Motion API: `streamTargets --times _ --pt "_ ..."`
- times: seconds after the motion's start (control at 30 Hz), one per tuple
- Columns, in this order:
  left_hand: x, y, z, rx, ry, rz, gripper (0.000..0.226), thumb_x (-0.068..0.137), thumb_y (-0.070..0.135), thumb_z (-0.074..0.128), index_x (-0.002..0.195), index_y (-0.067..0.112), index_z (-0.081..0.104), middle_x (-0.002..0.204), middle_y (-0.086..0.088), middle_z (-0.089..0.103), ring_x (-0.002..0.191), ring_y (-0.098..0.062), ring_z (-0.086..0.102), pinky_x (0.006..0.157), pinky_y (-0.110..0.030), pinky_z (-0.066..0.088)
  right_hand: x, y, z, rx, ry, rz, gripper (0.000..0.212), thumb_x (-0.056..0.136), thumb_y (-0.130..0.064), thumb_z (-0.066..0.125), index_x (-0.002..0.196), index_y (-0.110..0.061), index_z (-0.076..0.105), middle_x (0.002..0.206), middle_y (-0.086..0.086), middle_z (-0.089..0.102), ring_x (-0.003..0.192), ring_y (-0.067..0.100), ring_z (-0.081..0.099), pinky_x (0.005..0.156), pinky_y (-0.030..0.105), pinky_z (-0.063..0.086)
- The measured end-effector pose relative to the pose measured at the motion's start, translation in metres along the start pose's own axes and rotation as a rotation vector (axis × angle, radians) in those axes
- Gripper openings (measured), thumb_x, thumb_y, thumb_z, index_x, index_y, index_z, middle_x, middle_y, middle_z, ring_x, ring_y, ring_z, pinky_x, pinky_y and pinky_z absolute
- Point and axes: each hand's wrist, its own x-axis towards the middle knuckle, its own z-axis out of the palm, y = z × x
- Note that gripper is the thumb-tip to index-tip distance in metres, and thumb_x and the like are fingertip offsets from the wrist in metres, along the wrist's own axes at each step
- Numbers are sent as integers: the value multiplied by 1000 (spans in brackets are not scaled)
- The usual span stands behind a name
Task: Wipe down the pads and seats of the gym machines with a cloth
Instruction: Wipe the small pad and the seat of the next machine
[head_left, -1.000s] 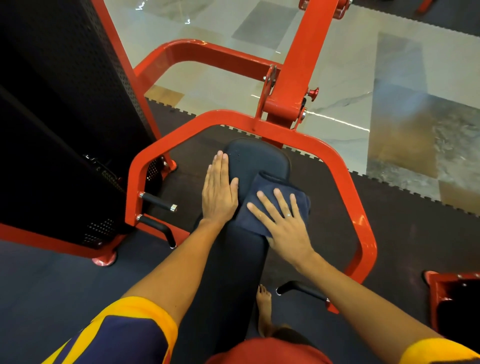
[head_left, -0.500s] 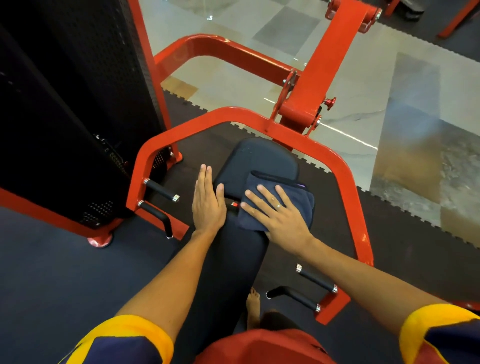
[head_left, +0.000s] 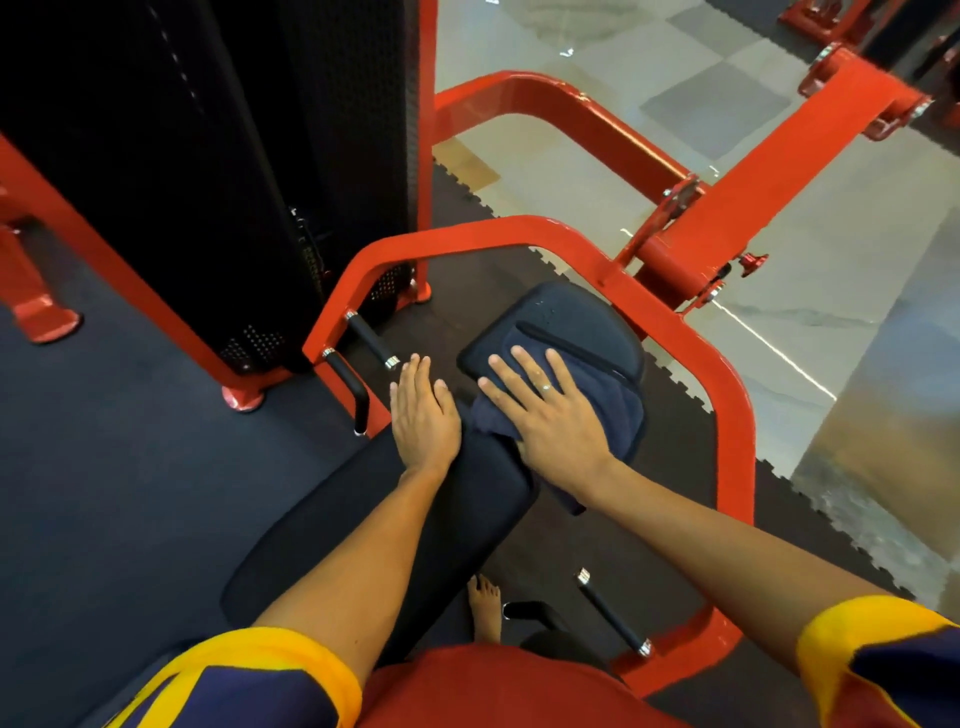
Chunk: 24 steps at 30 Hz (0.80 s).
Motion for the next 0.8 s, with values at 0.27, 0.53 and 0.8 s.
streamTargets --times 0.27,0.53,0.8 --pt "-6 -1 0 -28 20 -101 43 108 18 30 146 10 50 154 -5 47 148 -18 34 125 -36 15 83 -12 -12 16 -183 -144 62 98 -33 49 158 -18 36 165 12 31 156 33 17 126 51 -3" --pt "-12 1 2 26 79 -131 38 105 22 31 103 7 65 105 -10 67 103 -32 60 97 -44 39 63 14 -3 36 -53 -113 68 92 -54 54 151 -19 49 156 12 46 151 35 30 125 55 10" --pt "-6 2 0 39 58 -155 51 100 33 21 100 8 66 103 -10 68 102 -31 60 94 -44 40 110 10 -13 60 -68 -168 55 82 -60 55 110 -16 71 110 8 68 107 33 59 101 49 39"
